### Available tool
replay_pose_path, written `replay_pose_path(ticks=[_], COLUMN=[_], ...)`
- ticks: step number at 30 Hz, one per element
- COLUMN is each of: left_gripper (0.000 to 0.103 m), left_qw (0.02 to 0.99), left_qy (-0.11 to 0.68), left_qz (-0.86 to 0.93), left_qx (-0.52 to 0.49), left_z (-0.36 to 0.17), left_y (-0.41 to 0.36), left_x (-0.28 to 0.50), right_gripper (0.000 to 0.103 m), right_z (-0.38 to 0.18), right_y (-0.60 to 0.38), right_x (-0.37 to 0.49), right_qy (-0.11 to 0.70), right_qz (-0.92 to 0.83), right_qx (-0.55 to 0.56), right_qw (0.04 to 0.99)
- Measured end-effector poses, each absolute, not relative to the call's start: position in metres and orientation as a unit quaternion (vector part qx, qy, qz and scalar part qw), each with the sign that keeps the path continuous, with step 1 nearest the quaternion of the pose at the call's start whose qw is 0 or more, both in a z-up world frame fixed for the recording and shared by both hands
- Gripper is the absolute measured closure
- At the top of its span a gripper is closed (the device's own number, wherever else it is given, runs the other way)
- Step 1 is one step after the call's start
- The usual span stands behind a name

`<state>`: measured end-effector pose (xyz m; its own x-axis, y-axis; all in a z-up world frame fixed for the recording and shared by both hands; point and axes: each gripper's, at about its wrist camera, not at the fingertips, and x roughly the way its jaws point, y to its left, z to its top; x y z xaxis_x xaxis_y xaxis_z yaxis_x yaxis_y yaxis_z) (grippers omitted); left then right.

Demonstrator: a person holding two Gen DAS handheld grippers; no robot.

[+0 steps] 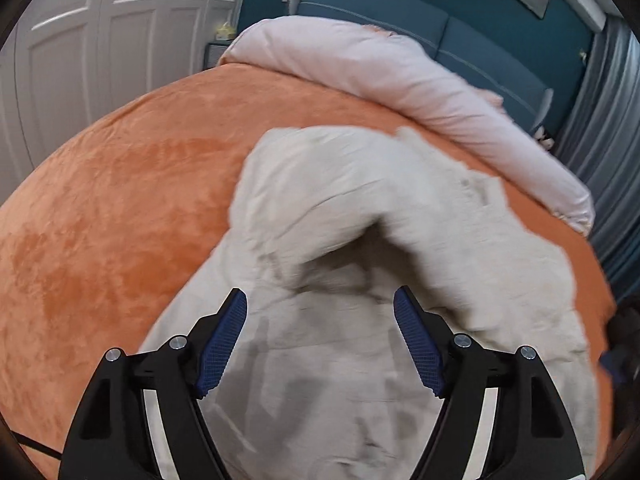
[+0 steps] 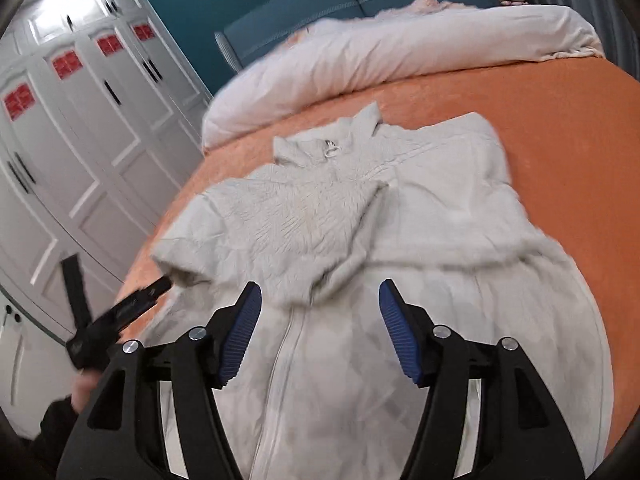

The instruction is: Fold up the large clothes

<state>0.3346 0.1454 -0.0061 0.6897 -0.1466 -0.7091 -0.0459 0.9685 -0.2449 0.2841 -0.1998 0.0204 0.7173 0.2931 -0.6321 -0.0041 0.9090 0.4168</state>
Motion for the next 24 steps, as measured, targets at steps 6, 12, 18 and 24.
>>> replay_pose_path(ticks=[6, 12, 18, 24], left_gripper=[0.03, 0.056, 0.053, 0.048], left_qw=[0.897, 0.882, 0.895, 0.896], left_qy=[0.418, 0.428, 0.416, 0.414], left_qz=[0.015, 0.06, 0.053, 0.044], left_qx=[-0.141, -0.187, -0.152, -0.156], left_z=[-0.026, -0.04, -0.045, -0.047], left_y=[0.164, 0.191, 0.178, 0.178], left_x=[0.35, 0.374, 0.37, 0.365], right_gripper=[0.046, 0.099, 0.099, 0.098], right_z=[-0.023, 0.046, 0.027, -0.045], right_y=[-0.174, -0.165, -0.213, -0.235], right_x=[0.334, 0.341, 0.368, 0.375], right_qy=[0.435, 0.323, 0.337, 0.404], right_qz=[0.075, 0.134, 0.055, 0.036], right_qx=[0.194, 0.177, 0.161, 0.224], right_qw=[0.876, 0.92, 0.926, 0.886])
